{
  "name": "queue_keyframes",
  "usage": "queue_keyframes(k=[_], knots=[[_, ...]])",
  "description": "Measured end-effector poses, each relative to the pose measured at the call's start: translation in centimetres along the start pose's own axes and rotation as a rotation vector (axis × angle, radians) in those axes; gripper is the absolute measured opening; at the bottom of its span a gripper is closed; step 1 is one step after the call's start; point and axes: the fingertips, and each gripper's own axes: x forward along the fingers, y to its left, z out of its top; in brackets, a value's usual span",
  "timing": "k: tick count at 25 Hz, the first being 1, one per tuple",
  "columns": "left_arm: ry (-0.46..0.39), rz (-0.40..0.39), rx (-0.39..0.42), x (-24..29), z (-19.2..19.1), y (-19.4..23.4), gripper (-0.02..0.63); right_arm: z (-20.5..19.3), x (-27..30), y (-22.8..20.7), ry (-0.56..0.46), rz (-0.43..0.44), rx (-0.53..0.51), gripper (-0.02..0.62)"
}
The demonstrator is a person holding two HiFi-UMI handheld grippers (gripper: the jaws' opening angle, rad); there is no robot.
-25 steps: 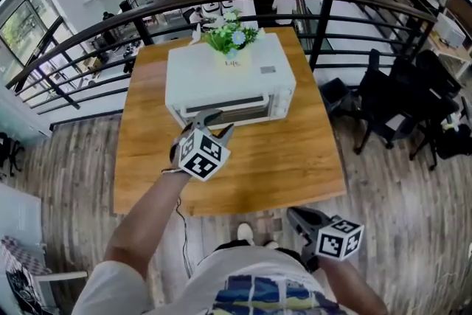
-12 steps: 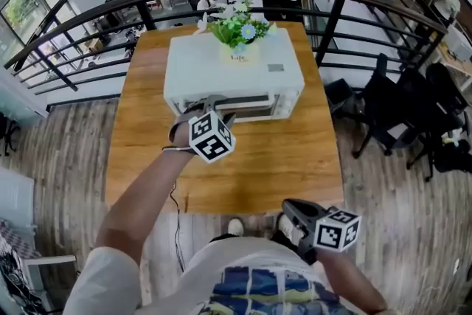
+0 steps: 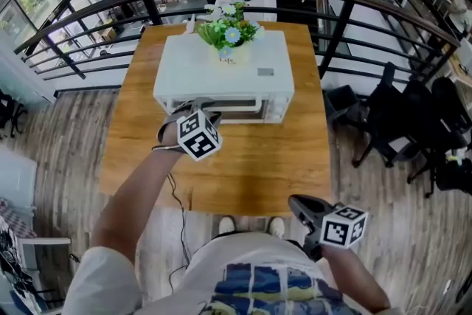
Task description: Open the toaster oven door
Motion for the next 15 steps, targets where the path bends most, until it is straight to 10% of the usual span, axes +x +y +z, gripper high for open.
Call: queue_keyframes(k=[15], knots=[[0.026, 0.034, -0.068, -1.7, -0.7, -3.1, 0.147, 1.0, 0.0, -0.7, 0.078, 0.109, -0.066, 0.002]])
